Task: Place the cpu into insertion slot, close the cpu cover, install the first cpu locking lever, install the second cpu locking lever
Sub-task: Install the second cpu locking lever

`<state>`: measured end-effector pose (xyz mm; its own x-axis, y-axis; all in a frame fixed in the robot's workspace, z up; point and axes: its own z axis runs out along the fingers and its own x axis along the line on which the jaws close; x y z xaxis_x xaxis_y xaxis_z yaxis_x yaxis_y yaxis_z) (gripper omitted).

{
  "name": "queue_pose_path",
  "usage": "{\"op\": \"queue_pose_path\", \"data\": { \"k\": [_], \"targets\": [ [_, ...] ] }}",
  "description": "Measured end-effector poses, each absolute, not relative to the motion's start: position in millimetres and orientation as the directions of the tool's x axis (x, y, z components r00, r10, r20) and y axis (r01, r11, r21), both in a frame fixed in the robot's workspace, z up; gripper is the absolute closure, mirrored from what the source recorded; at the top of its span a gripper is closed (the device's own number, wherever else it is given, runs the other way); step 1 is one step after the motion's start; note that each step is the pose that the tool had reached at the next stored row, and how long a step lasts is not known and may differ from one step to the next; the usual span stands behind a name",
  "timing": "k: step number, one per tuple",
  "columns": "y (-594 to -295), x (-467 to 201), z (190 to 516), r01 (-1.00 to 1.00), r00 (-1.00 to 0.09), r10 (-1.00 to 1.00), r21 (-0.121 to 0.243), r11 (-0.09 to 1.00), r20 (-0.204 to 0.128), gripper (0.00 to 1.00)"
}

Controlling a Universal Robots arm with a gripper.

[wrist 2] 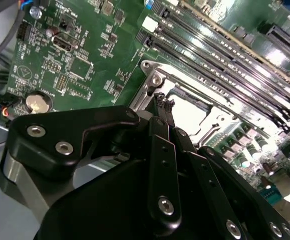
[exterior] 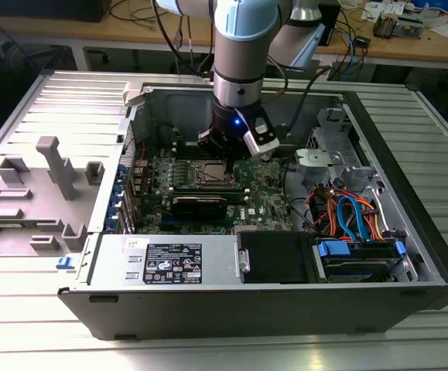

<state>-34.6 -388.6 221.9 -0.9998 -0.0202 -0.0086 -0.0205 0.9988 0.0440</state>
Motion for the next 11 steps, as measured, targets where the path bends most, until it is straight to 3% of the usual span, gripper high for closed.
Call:
{"op": "queue_pose_path", "data": {
  "k": [11],
  "targets": [
    [-395.9,-34.5,230.6,-0.021,-1.0,-0.02,0.044,0.999,-0.007,0.89]
  ]
}}
